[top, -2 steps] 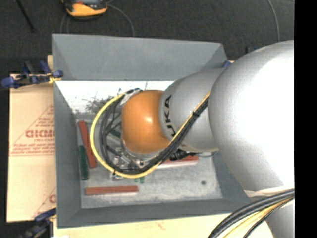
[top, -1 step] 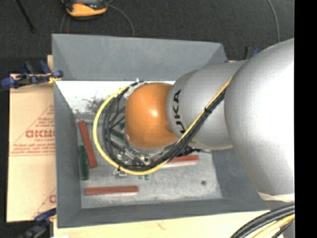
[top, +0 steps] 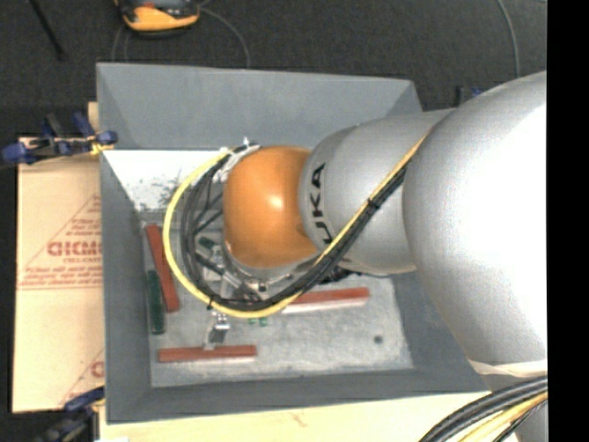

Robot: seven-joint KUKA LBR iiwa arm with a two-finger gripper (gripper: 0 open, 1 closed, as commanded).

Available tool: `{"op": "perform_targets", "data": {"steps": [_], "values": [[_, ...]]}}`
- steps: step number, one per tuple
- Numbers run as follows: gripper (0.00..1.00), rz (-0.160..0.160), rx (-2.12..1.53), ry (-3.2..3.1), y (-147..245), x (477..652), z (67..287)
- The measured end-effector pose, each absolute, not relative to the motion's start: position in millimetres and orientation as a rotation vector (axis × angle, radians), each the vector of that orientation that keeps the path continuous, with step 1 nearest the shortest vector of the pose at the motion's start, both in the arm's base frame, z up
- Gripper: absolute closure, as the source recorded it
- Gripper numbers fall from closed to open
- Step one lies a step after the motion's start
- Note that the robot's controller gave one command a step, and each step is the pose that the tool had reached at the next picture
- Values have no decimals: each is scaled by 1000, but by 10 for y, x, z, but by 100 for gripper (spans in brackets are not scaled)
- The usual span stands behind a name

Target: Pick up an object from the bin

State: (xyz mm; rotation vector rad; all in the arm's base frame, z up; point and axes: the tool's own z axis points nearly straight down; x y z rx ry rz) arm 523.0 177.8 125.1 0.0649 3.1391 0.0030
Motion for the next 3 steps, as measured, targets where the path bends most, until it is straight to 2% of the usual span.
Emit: {"op": "perform_targets", "data": {"steps": [1,2,3], "values": [[0,3,67,3138,1776,5234,1256],[100,4,60,3139,1898,4754,782],[100,5,62,3139,1898,4754,782]]}}
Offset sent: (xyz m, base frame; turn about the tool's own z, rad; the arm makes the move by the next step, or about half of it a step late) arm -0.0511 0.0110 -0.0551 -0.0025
